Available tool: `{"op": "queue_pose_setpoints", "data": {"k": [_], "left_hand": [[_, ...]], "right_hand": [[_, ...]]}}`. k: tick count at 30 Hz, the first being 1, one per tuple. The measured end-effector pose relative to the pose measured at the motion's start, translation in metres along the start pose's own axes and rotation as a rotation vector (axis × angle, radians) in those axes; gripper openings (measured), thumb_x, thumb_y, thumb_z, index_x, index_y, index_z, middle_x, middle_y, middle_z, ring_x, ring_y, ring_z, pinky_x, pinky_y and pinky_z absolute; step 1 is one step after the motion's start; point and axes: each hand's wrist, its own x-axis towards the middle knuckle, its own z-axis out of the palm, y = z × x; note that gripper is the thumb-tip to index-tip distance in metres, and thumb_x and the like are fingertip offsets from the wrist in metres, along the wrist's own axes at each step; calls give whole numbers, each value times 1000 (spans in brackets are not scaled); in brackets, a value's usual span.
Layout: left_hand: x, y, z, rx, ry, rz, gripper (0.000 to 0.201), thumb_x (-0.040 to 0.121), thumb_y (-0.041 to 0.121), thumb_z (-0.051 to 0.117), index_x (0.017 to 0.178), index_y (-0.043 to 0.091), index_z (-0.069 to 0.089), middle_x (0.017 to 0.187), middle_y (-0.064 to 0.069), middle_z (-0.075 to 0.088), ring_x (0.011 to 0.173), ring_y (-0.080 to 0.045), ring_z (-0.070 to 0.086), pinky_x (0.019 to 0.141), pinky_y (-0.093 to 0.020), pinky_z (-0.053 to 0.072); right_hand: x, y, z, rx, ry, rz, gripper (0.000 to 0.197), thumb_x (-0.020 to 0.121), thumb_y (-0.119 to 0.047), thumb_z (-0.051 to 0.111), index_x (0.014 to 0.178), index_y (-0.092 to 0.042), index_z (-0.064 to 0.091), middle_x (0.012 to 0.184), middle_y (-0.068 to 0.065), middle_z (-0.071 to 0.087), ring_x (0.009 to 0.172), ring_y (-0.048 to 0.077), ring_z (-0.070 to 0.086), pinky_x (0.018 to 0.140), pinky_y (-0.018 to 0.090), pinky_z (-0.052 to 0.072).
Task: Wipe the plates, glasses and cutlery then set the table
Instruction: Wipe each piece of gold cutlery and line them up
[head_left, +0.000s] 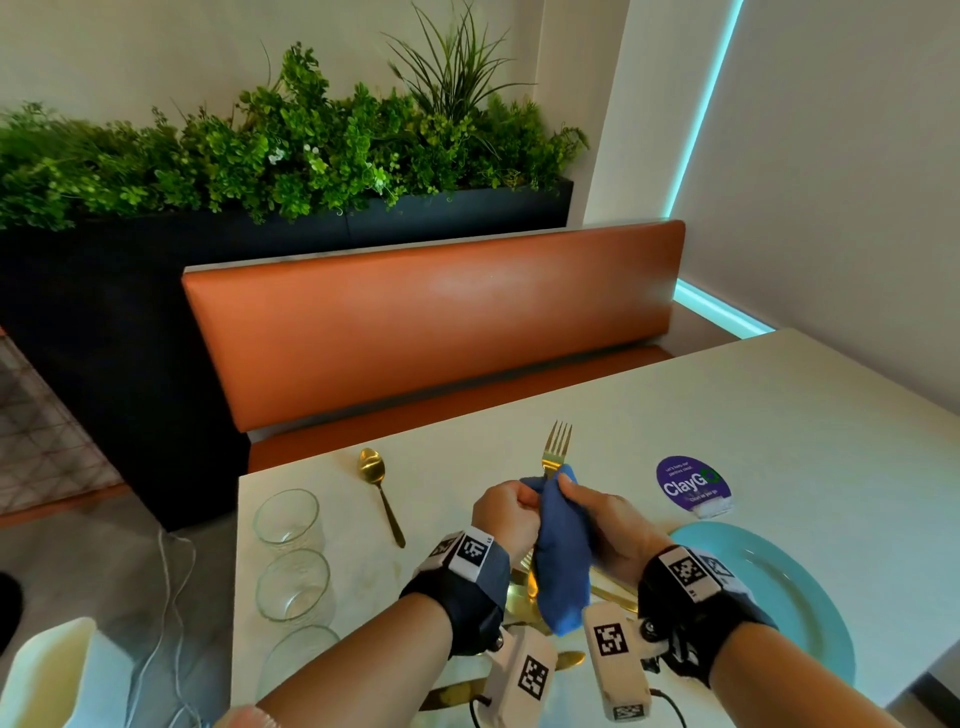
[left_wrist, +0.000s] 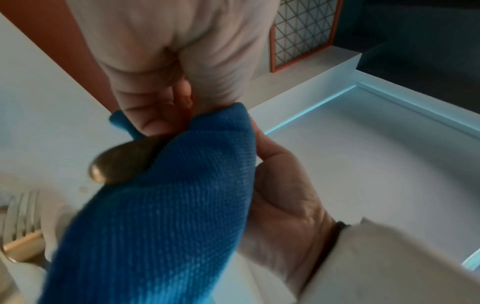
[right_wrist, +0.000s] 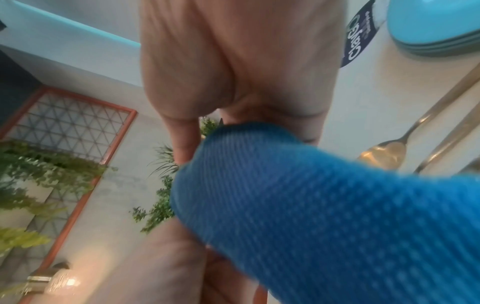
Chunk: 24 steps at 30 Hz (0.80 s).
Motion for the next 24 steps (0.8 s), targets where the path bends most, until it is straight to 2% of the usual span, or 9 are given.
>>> {"op": "queue_pose_setpoints", "data": {"k": [2, 6, 10, 13, 15, 17, 20, 22, 24], "left_hand": [[-1, -2, 0, -13, -24, 2, 17, 88, 13, 54, 98, 12, 68, 105, -9, 70, 100, -27, 63, 84, -30, 51], [-2, 0, 4, -75, -54, 36, 17, 87, 10, 55, 96, 11, 70, 100, -15, 70, 91, -28, 64, 82, -31, 52], [-3, 2, 7, -127, -139, -13, 16, 86, 12, 54, 91, 14, 69, 100, -17, 70, 97, -34, 65, 89, -43, 54], [-8, -2, 7, -96, -200, -51, 17, 77, 16, 52, 61, 20, 56, 69, -9, 63, 72, -27, 59, 75, -41, 54], [-14, -7, 7, -23, -273, -83, 20, 83, 9, 49, 65, 13, 58, 60, -8, 56, 60, -20, 50, 64, -29, 44], [-20, -10, 11, -17, -288, -92, 22, 84, 1, 46, 74, 3, 65, 63, -20, 56, 59, -21, 47, 65, -26, 40], [-13, -13, 17, 22, -228, -87, 31, 84, 0, 45, 56, 13, 49, 59, -6, 49, 73, -23, 48, 68, -29, 40], [-9, -15, 17, 3, -178, -83, 26, 87, 2, 44, 65, 14, 51, 71, -9, 58, 78, -25, 53, 69, -30, 42], [-8, -16, 15, -43, -133, -81, 19, 89, 4, 44, 95, 10, 61, 98, -17, 66, 91, -32, 61, 76, -33, 48]], "right_hand": [[0, 1, -1, -4, -10, 17, 32, 93, -25, 48, 111, -4, 64, 110, 17, 67, 101, 30, 61, 88, 37, 50], [3, 2, 4, -5, 162, -26, 24, 88, -20, 60, 92, 3, 64, 86, 19, 67, 75, 27, 63, 66, 35, 53], [9, 1, 10, -13, 279, -65, 17, 89, -15, 59, 85, 2, 61, 74, 16, 65, 65, 24, 62, 56, 29, 51], [15, -7, 6, 38, 328, -91, 20, 90, -17, 58, 97, 1, 60, 84, 16, 65, 73, 25, 62, 61, 32, 50], [19, -15, 2, 34, 345, -114, 21, 90, -19, 58, 99, -1, 60, 89, 15, 65, 75, 24, 61, 62, 32, 49], [19, -20, 2, 4, 344, -118, 19, 90, -20, 59, 94, -1, 60, 86, 15, 65, 73, 23, 61, 61, 31, 49], [18, -19, 7, -87, 312, -95, 17, 88, -19, 62, 86, -2, 61, 81, 14, 65, 71, 24, 61, 62, 33, 51], [18, -13, 9, -171, 269, -72, 18, 86, -17, 64, 89, 1, 63, 86, 18, 67, 77, 28, 63, 70, 39, 54], [19, -7, 9, -274, 227, -39, 21, 85, -16, 65, 95, 3, 64, 97, 23, 67, 87, 33, 64, 84, 46, 54]]}}
